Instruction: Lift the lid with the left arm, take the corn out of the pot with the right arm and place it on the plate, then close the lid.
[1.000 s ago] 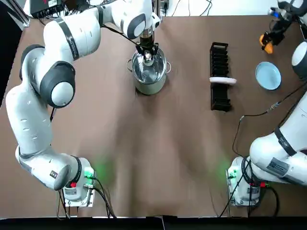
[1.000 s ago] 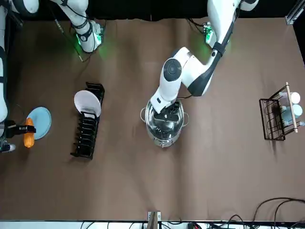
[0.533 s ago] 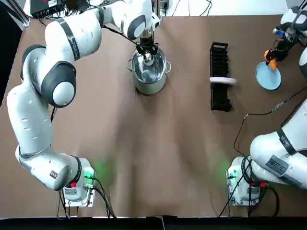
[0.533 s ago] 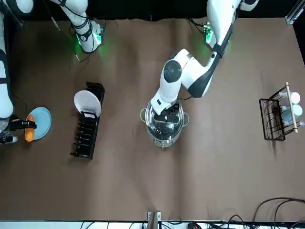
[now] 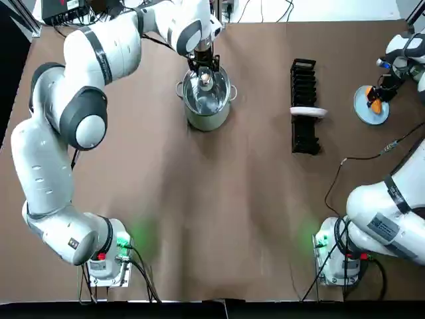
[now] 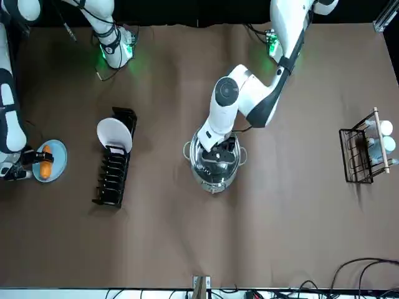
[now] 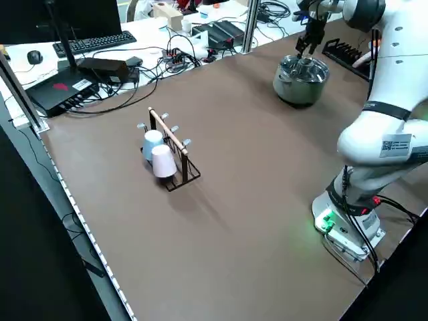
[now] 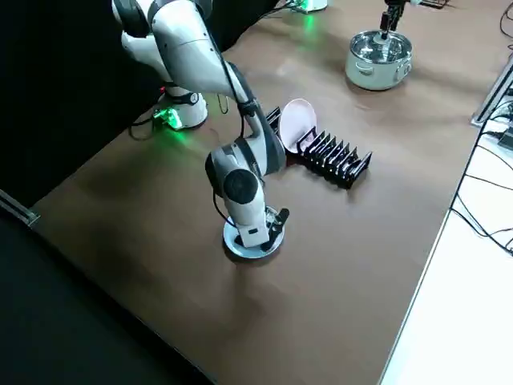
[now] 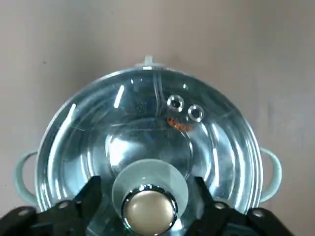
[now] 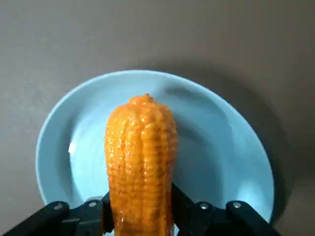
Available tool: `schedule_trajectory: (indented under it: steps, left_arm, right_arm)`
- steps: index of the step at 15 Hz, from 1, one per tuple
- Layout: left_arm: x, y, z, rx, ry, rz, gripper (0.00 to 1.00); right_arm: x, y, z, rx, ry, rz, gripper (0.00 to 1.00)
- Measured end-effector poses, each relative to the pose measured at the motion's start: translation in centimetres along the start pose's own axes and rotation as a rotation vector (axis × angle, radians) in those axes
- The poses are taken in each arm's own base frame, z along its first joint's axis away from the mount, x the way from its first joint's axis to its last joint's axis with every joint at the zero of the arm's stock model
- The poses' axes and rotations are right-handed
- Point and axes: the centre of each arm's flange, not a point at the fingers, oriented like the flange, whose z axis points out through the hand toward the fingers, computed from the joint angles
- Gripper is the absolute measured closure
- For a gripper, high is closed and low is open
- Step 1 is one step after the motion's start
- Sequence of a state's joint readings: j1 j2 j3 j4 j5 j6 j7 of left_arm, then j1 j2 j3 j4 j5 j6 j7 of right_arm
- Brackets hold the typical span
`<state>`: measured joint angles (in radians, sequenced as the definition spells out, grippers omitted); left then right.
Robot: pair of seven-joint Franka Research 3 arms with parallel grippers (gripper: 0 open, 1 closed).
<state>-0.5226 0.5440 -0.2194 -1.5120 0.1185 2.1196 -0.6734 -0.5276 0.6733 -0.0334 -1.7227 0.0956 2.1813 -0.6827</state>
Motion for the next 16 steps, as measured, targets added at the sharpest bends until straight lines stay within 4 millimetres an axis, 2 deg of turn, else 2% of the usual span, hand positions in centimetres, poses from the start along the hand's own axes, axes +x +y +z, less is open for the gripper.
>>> schedule_trajectory:
  steps: [1,2,4,6,8,10,12,14,16]
  left_arm:
    - [0.4,-0.3,-1.0,-0.005,0.013,-0.006,0.11]
    - [0.7,-0.9,-2.5,-0.001,0.019,-0.016,0.02]
    - [1.5,-3.7,-6.3,0.033,0.022,-0.043,0.00]
    - [3.0,-8.9,-10.3,0.060,0.020,-0.056,0.00]
    - [4.1,-14.5,-13.4,0.092,-0.005,-0.027,0.00]
    - [4.1,-19.2,-15.8,0.105,-0.056,0.015,0.00]
    - [3.6,-23.2,-18.1,0.089,-0.114,0.054,0.00]
    - [2.5,-26.8,-20.3,0.085,-0.171,0.100,0.00]
    - [1.4,-29.0,-22.1,0.085,-0.203,0.128,0.00]
  right_arm:
    - [-0.1,0.2,0.1,-0.002,0.003,-0.001,0.63]
    - [-0.1,0.4,0.1,-0.005,0.007,-0.008,0.58]
    - [0.0,0.3,0.0,-0.008,0.013,-0.020,0.41]
    - [0.2,0.2,-0.3,-0.013,0.020,-0.028,0.23]
    - [0.5,0.3,-1.2,-0.024,0.034,-0.052,0.05]
    - [1.3,0.2,-3.8,-0.046,0.065,-0.084,0.03]
    - [1.9,-0.9,-8.2,-0.049,0.082,-0.104,0.01]
    - [2.5,-3.5,-13.0,-0.042,0.086,-0.119,0.01]
    - [3.7,-7.9,-17.0,-0.045,0.093,-0.101,0.01]
